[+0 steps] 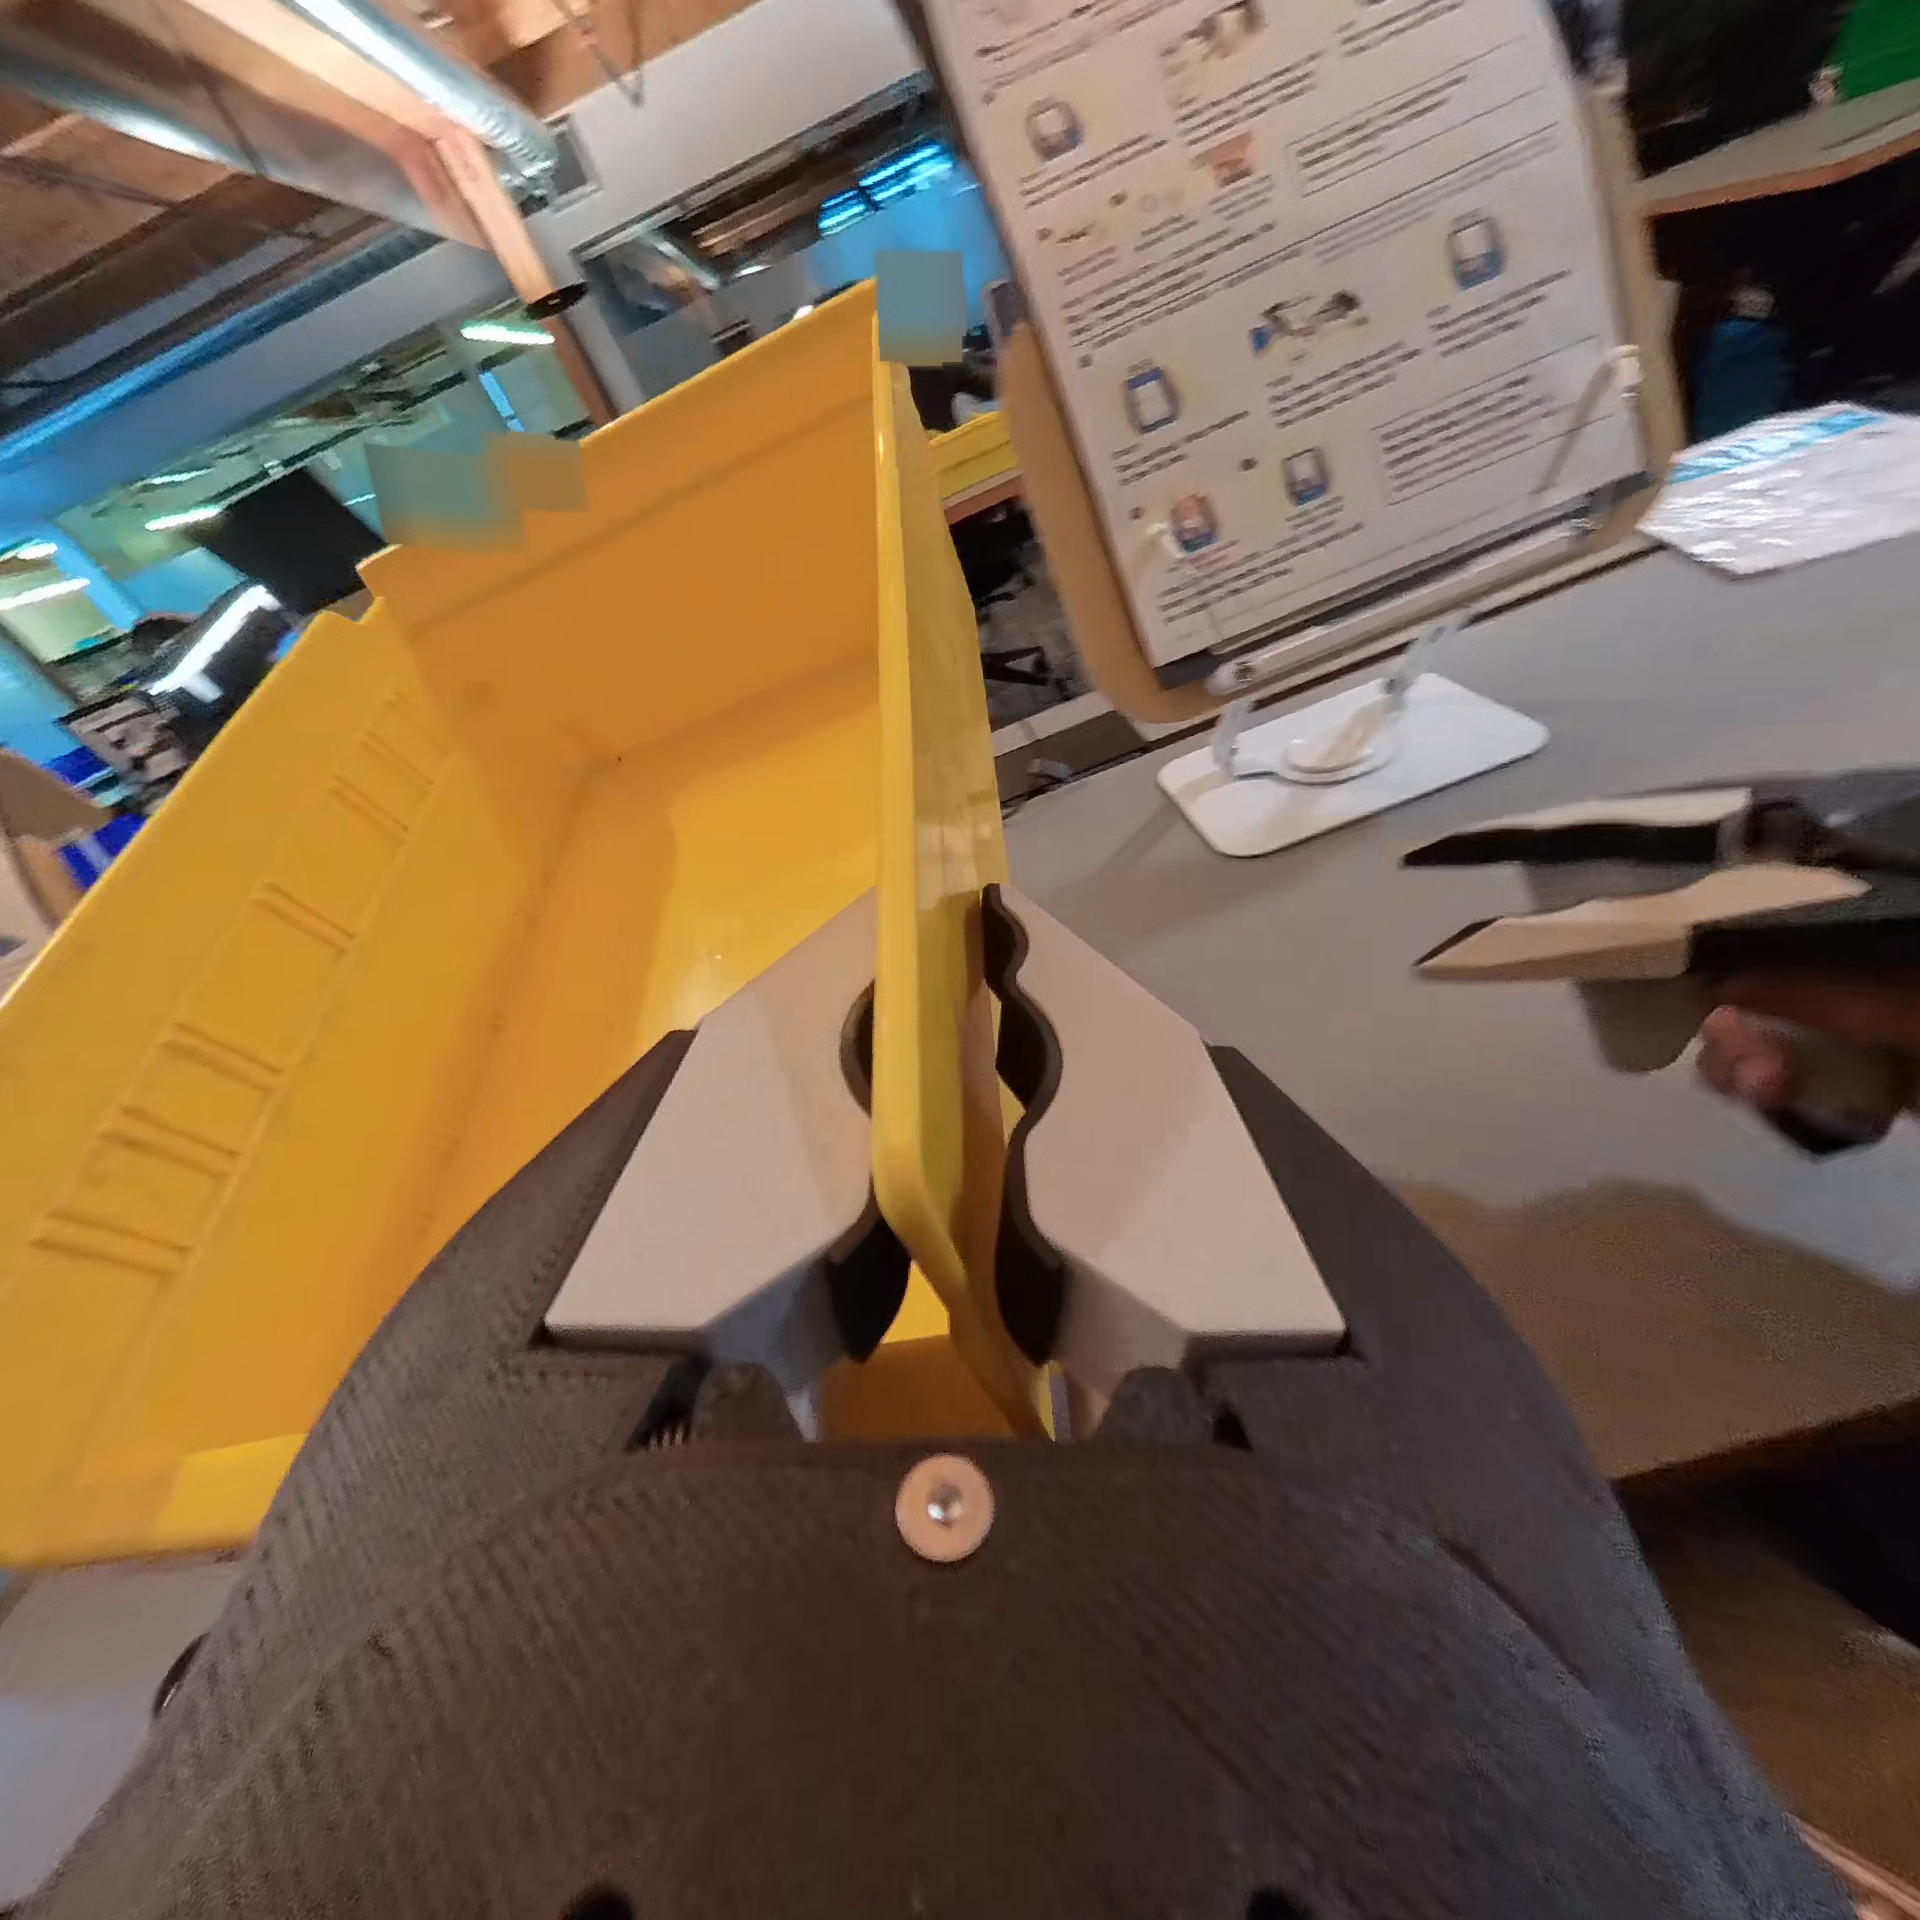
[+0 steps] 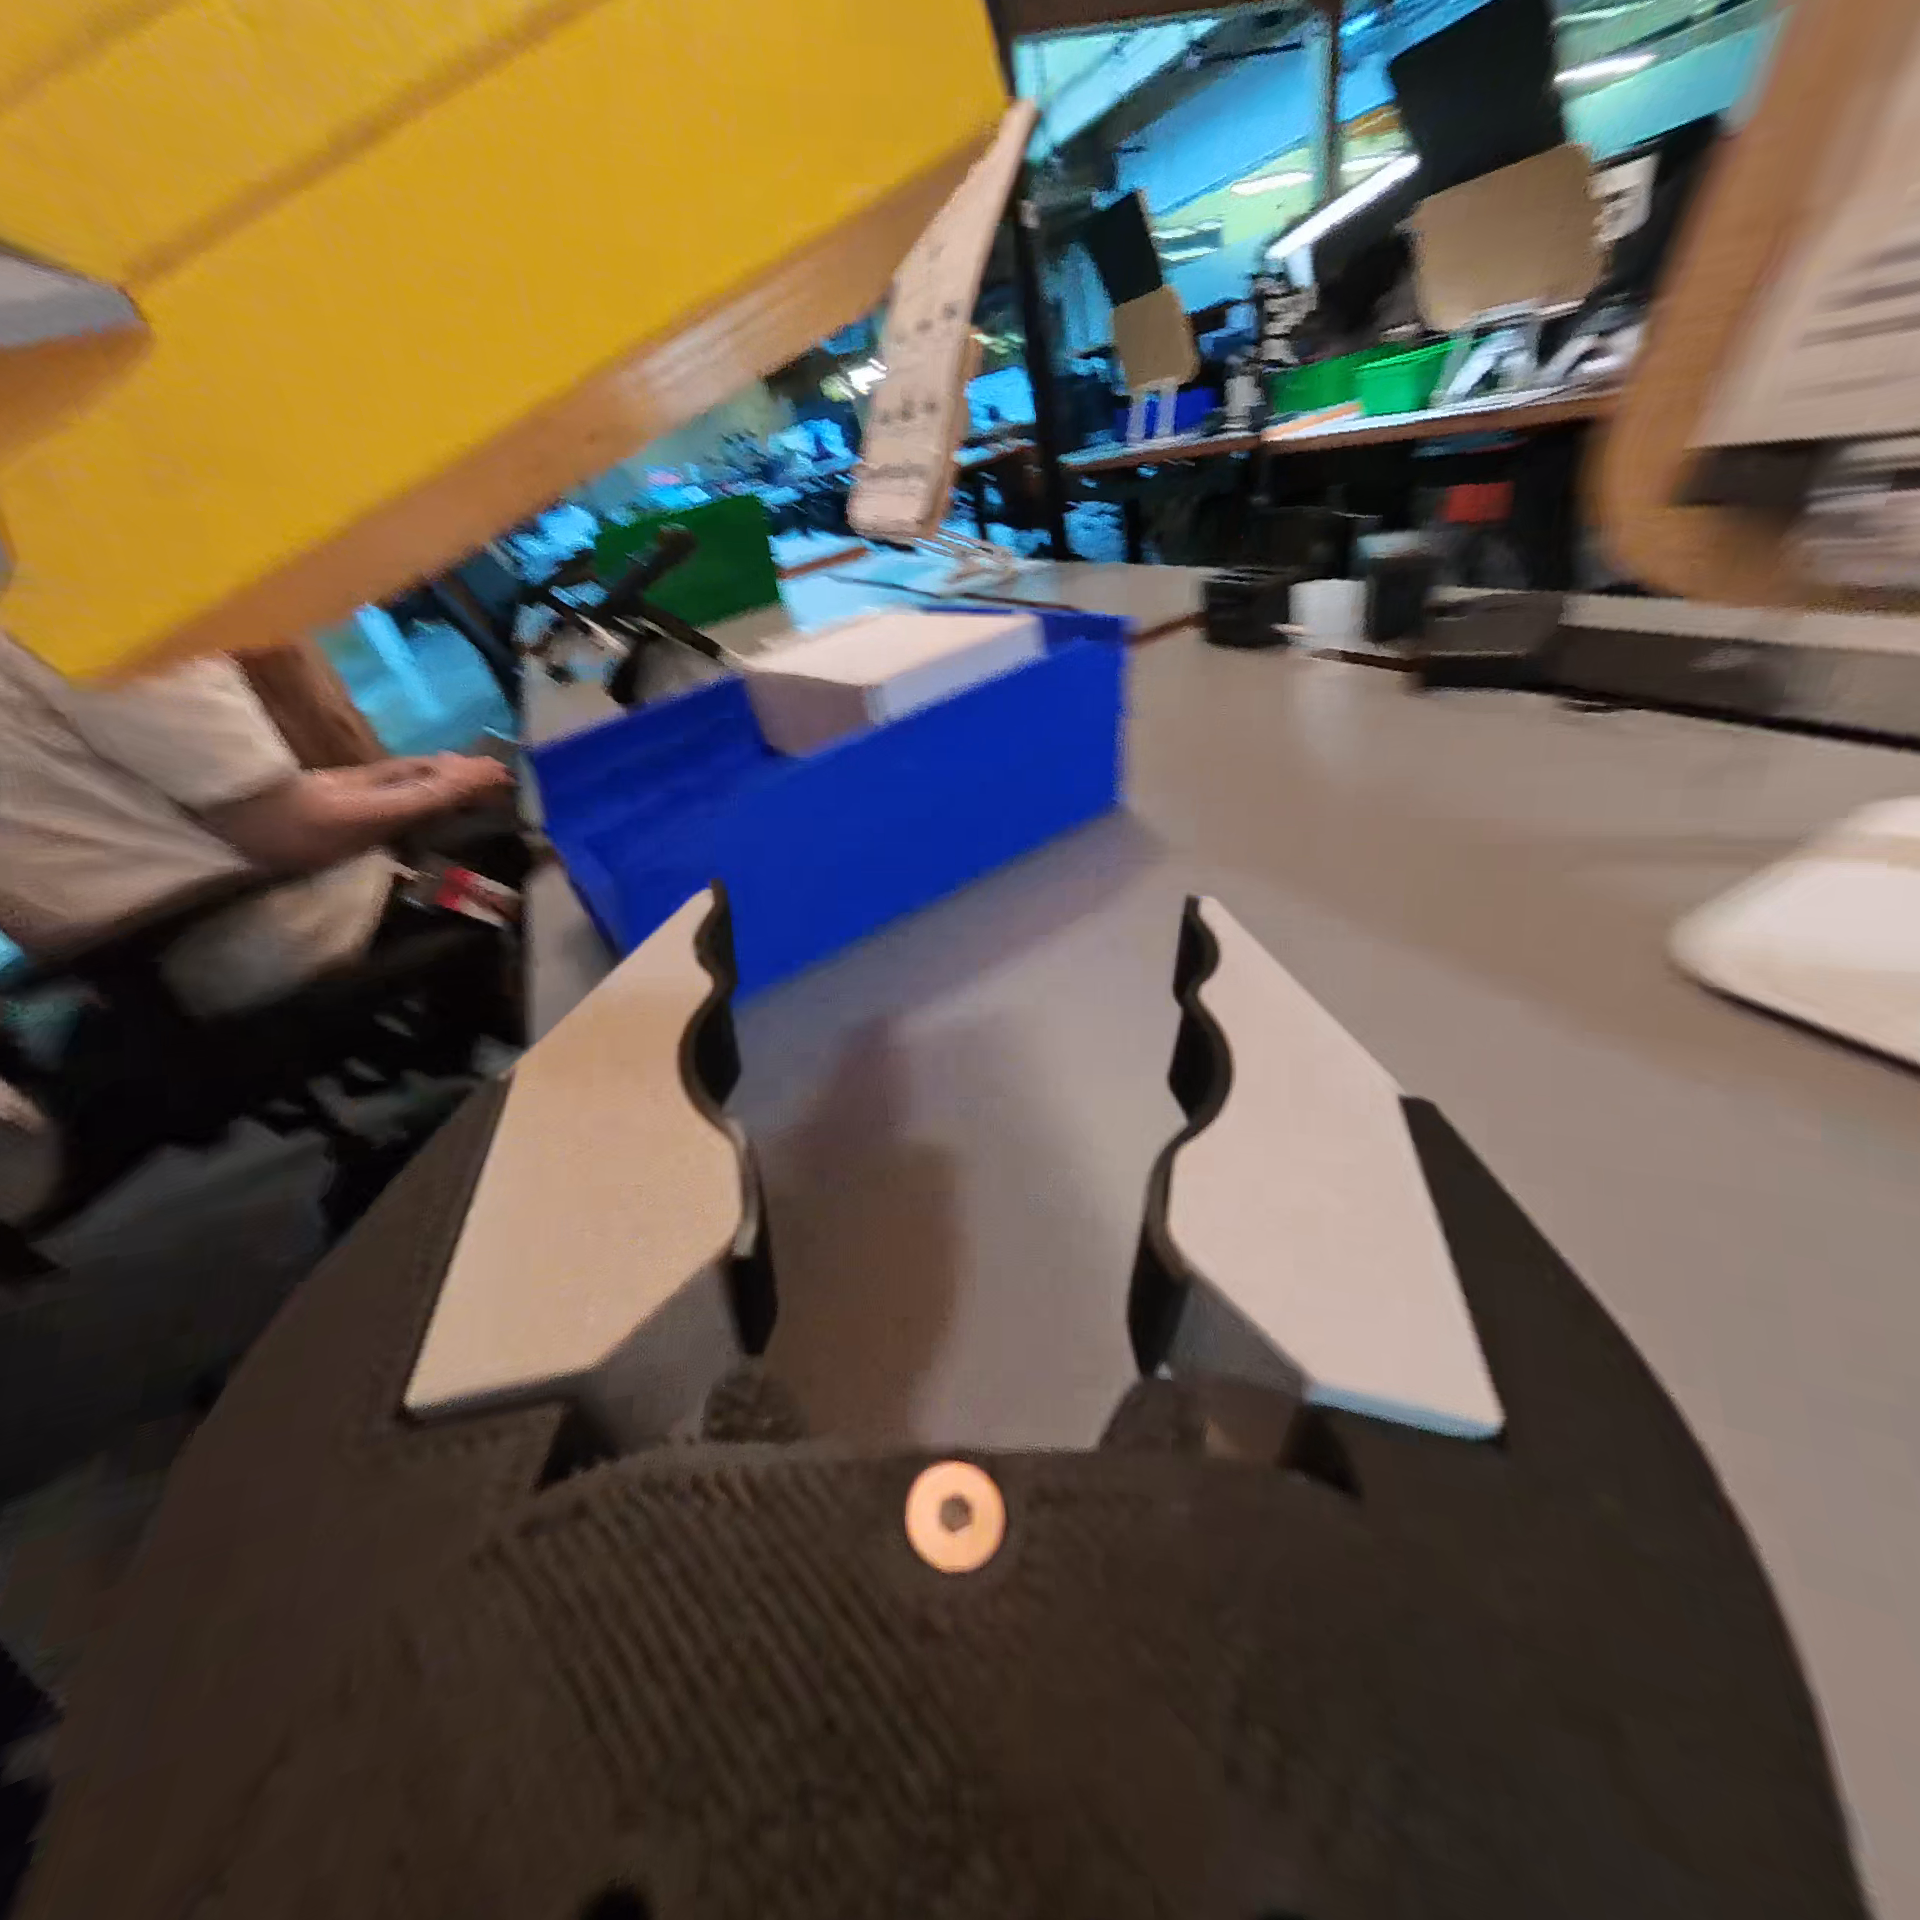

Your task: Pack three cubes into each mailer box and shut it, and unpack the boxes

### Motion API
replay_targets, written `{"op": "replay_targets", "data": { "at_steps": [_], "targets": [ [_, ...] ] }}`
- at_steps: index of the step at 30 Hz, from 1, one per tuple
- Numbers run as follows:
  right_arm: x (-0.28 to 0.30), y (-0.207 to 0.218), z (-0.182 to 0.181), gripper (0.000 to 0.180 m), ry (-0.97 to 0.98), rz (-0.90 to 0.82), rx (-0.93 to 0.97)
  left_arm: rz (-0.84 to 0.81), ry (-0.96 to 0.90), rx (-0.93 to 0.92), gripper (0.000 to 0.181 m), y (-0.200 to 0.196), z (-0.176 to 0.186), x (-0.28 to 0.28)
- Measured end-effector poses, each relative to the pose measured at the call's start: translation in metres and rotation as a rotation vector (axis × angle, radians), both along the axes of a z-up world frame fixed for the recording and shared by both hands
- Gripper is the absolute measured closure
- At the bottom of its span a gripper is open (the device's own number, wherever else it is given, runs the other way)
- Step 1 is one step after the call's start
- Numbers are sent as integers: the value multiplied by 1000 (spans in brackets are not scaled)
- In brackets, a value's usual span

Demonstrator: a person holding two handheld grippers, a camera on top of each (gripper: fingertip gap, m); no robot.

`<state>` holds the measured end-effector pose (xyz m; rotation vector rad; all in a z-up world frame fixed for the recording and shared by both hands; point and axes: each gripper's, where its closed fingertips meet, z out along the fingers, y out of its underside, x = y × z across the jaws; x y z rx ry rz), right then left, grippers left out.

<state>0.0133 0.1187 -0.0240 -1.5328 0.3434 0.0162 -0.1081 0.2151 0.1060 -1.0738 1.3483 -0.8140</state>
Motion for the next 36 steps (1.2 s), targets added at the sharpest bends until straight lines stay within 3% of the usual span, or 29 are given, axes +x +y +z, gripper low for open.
{"op": "replay_targets", "data": {
  "at_steps": [8, 12, 17, 24, 29, 36],
  "targets": [
    [71, -269, -19, 114, -168, -483, -316, -376, 137, 37, 173, -148, -45, 34],
    [72, -352, -12, 123, -122, -648, -247, -505, 192, -29, 174, -216, -78, 53],
    [73, -377, -8, 121, 14, -619, -165, -628, 271, -22, 174, -294, -120, 70],
    [73, -388, 8, 107, -57, -681, -173, -668, 252, -25, 174, -368, -166, 117],
    [75, -406, 25, 95, -135, -797, -184, -701, 262, -13, 173, -418, -181, 156],
    [84, -441, 33, 88, -43, -878, -71, -742, 255, 4, 173, -487, -199, 199]
  ]
}}
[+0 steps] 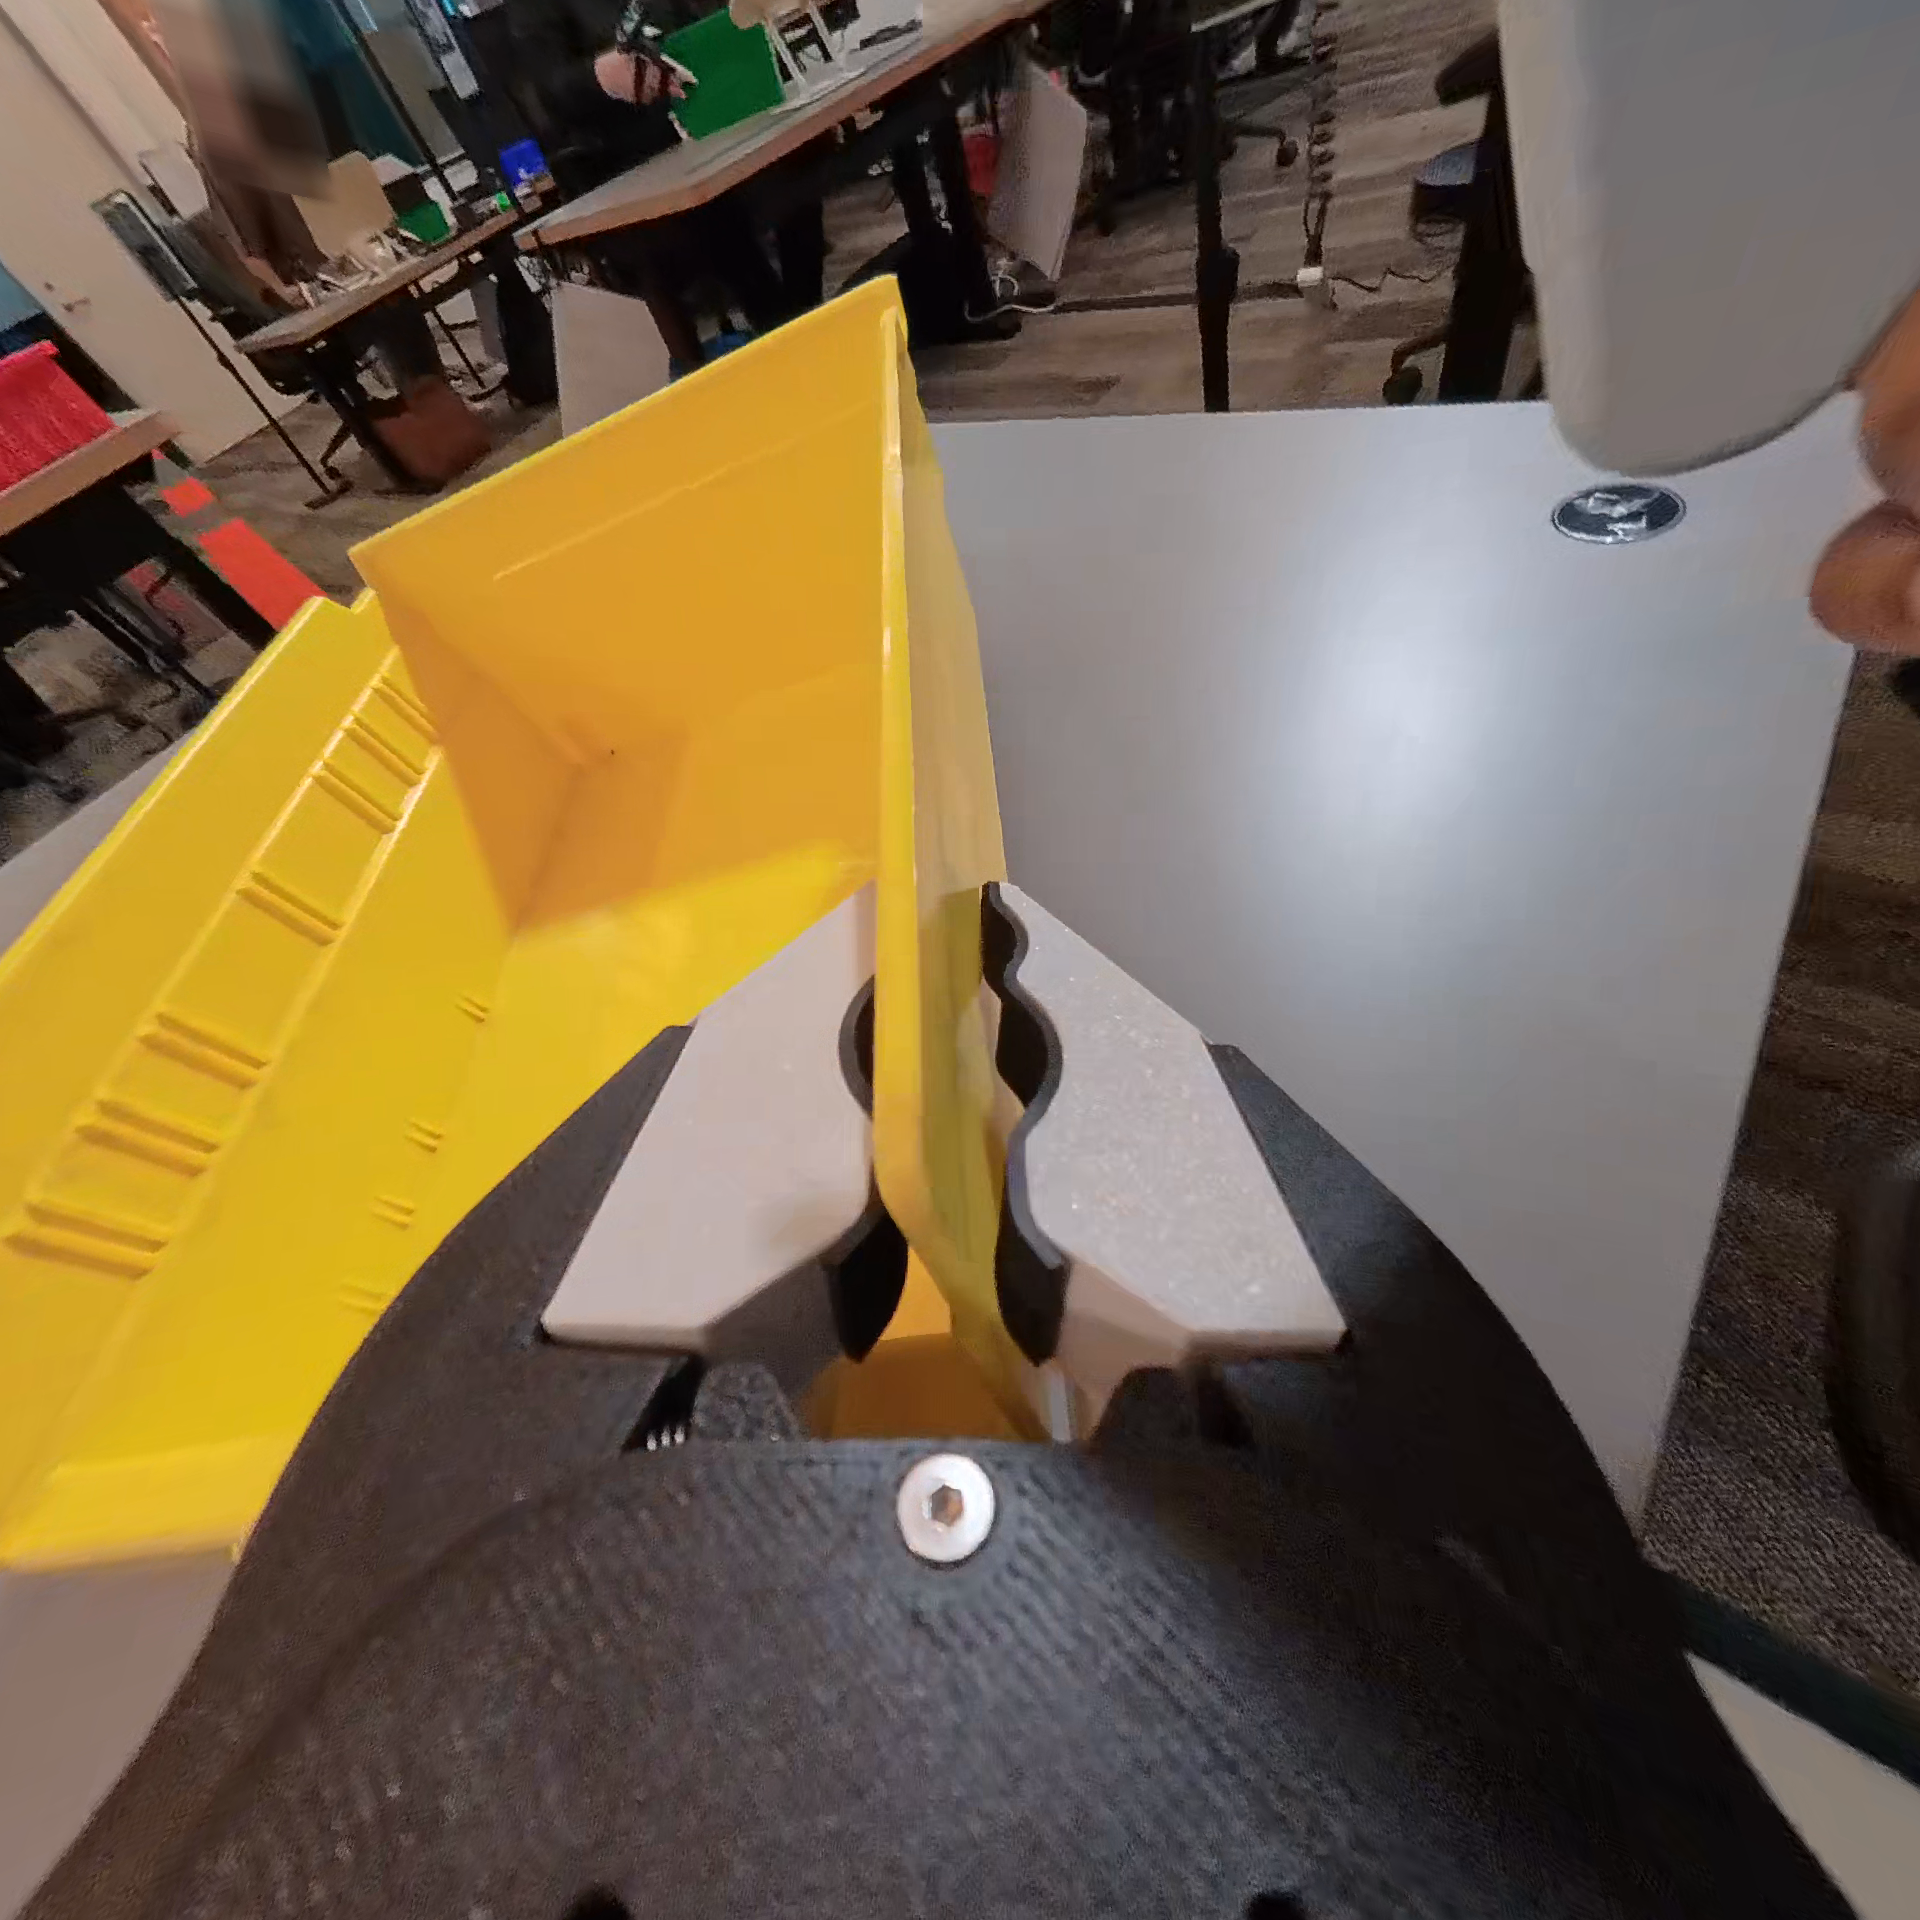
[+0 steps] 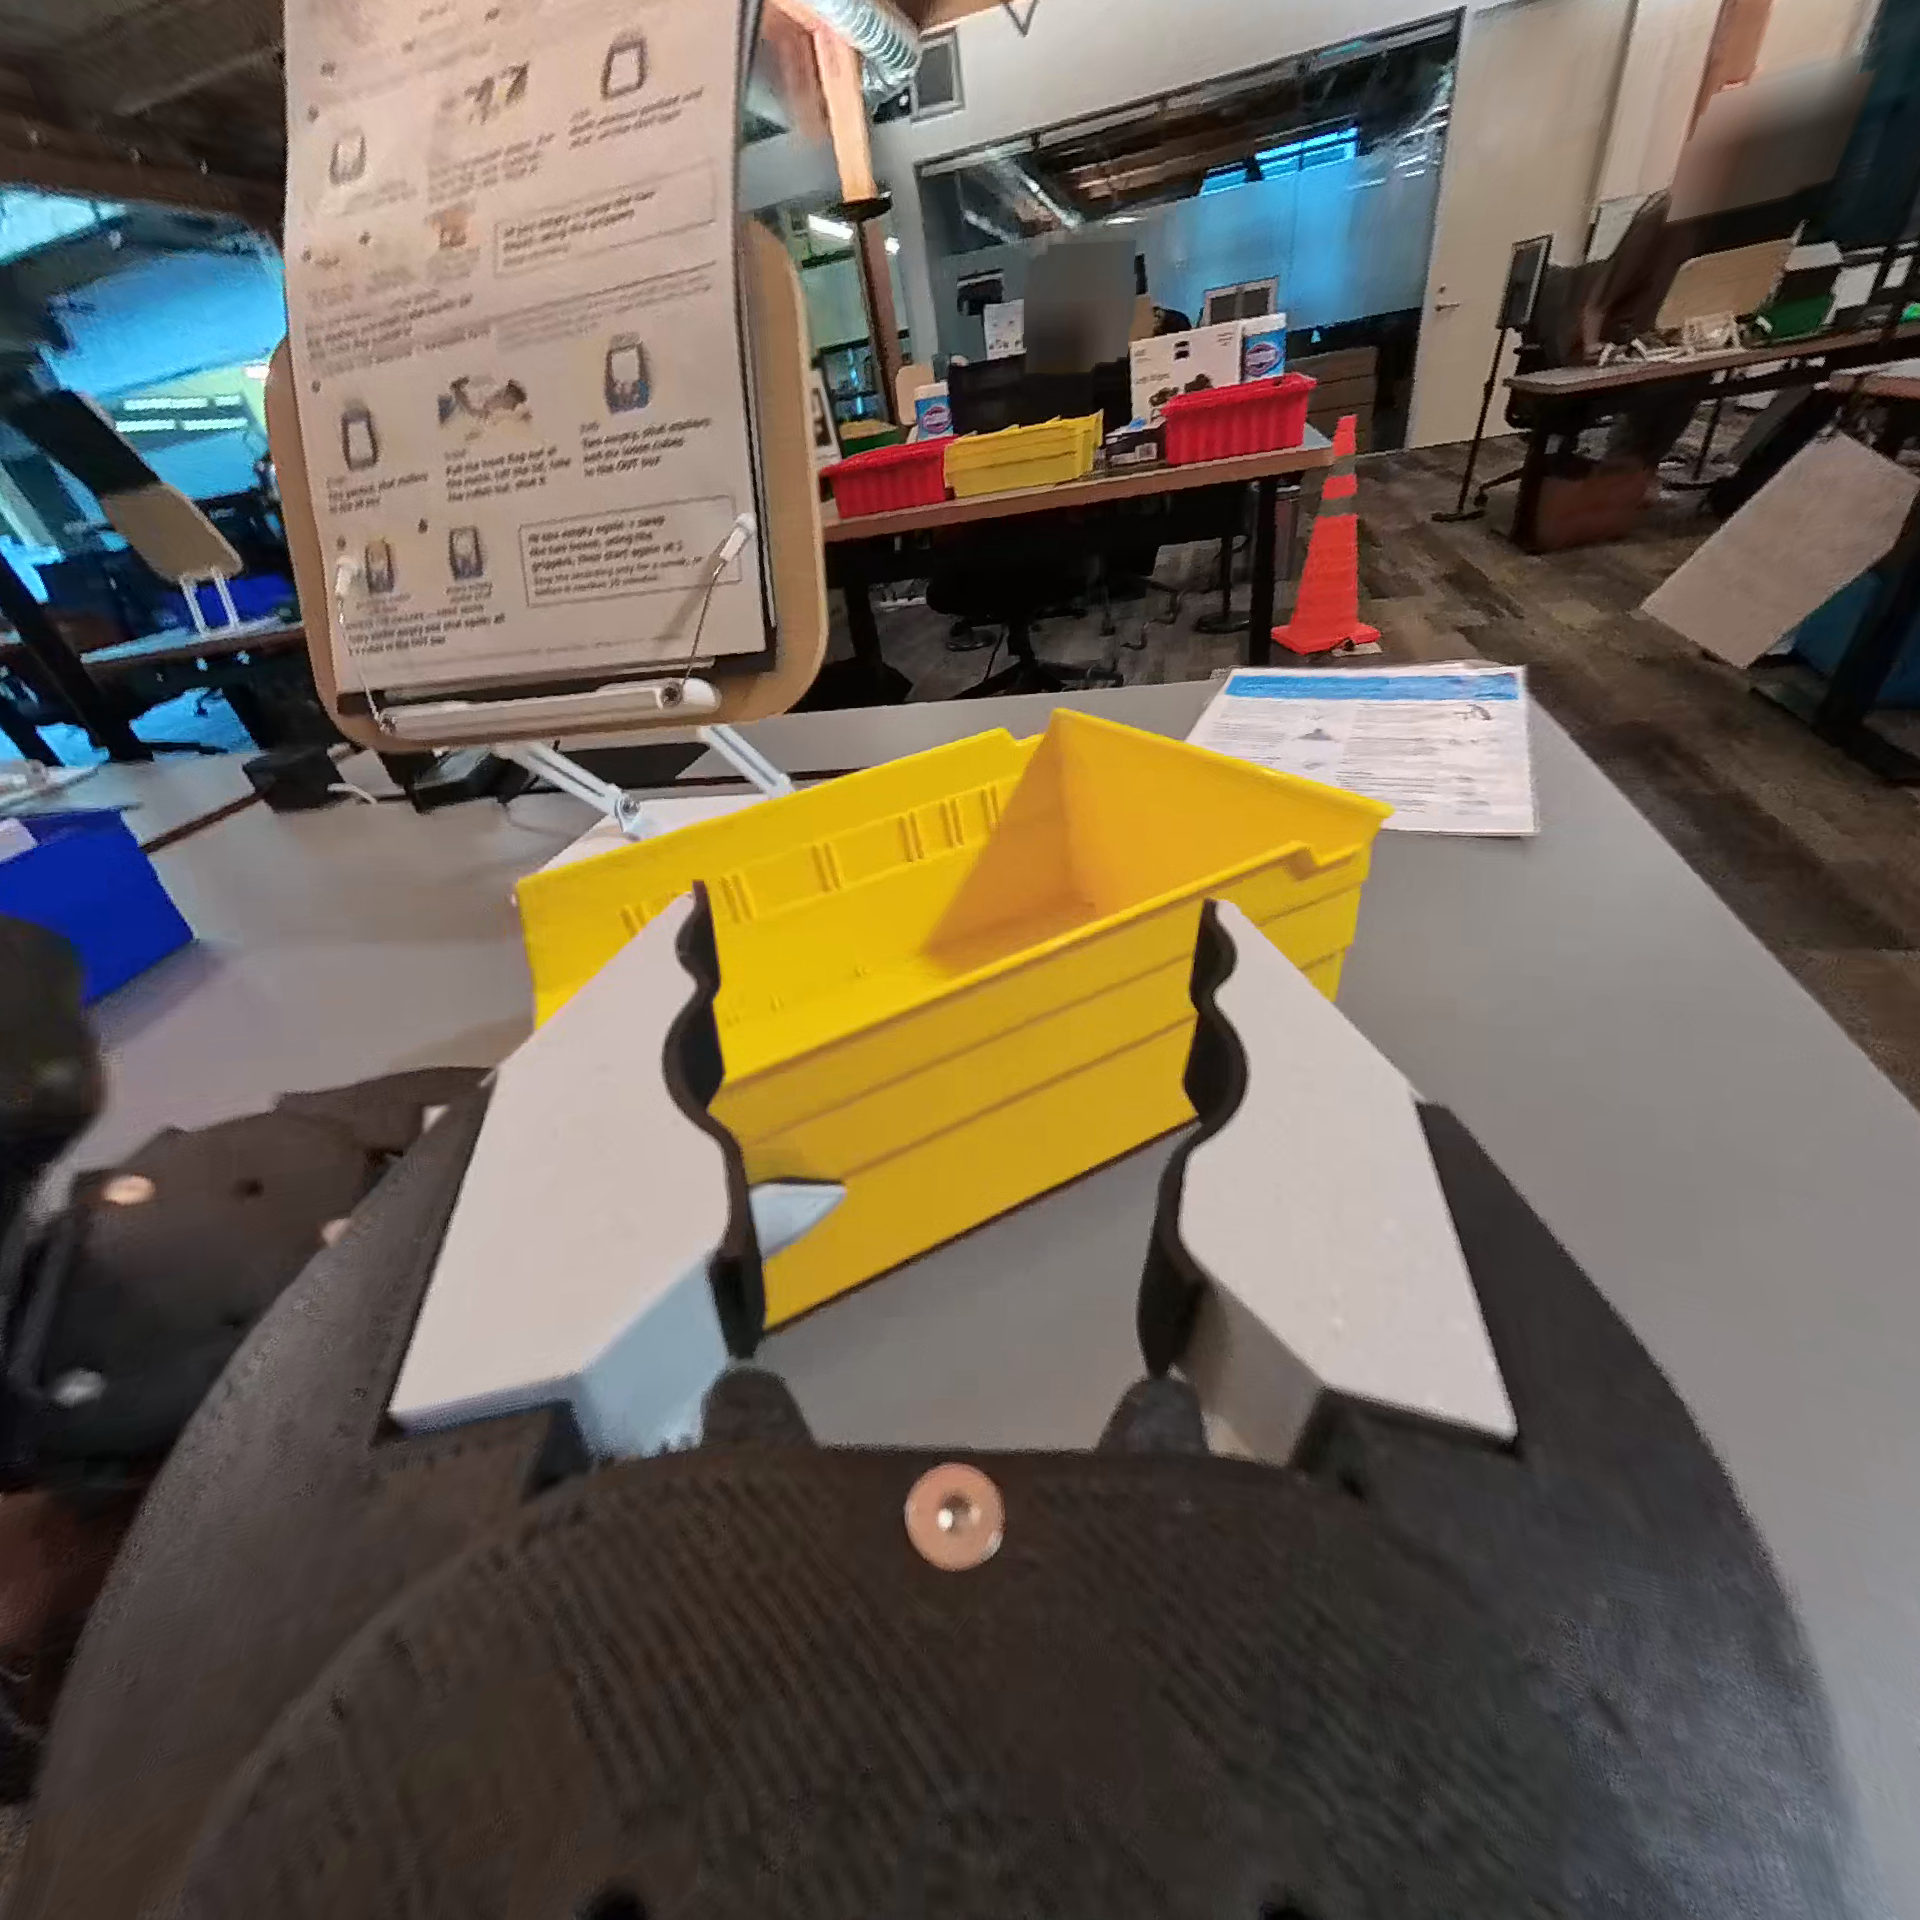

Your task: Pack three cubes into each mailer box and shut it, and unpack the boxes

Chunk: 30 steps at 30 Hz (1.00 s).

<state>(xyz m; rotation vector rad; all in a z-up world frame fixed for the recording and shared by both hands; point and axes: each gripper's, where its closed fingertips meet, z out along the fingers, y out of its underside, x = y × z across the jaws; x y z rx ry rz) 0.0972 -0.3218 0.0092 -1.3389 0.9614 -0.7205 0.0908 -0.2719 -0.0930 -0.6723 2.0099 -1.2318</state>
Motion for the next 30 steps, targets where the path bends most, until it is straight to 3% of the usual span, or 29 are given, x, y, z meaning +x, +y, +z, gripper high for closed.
{"op": "replay_targets", "data": {
  "at_steps": [8, 12, 16, 19, 24, 28, 30],
  "targets": [
    [13, -45, -10, 89, 24, -159, -17, 57, 61, -15, 173, -62, -8, 33],
    [16, -69, -10, 89, 23, -220, 57, -12, 125, -56, 171, -94, -9, 31],
    [16, -81, -10, 90, 17, -245, 90, -80, 81, -121, 134, -97, 18, 15],
    [17, -72, -16, 92, 32, -223, 45, -93, 135, -130, 110, -70, 31, -3],
    [7, -3, -66, 84, 263, -16, -93, -20, 260, -99, 101, 33, 29, -31],
    [11, 1, -94, 90, 294, -128, -284, 155, 241, -5, 101, 135, 15, -39],
    [17, -5, -99, 105, 302, -161, -289, 227, 262, -44, 103, 173, 9, -45]
  ]
}}
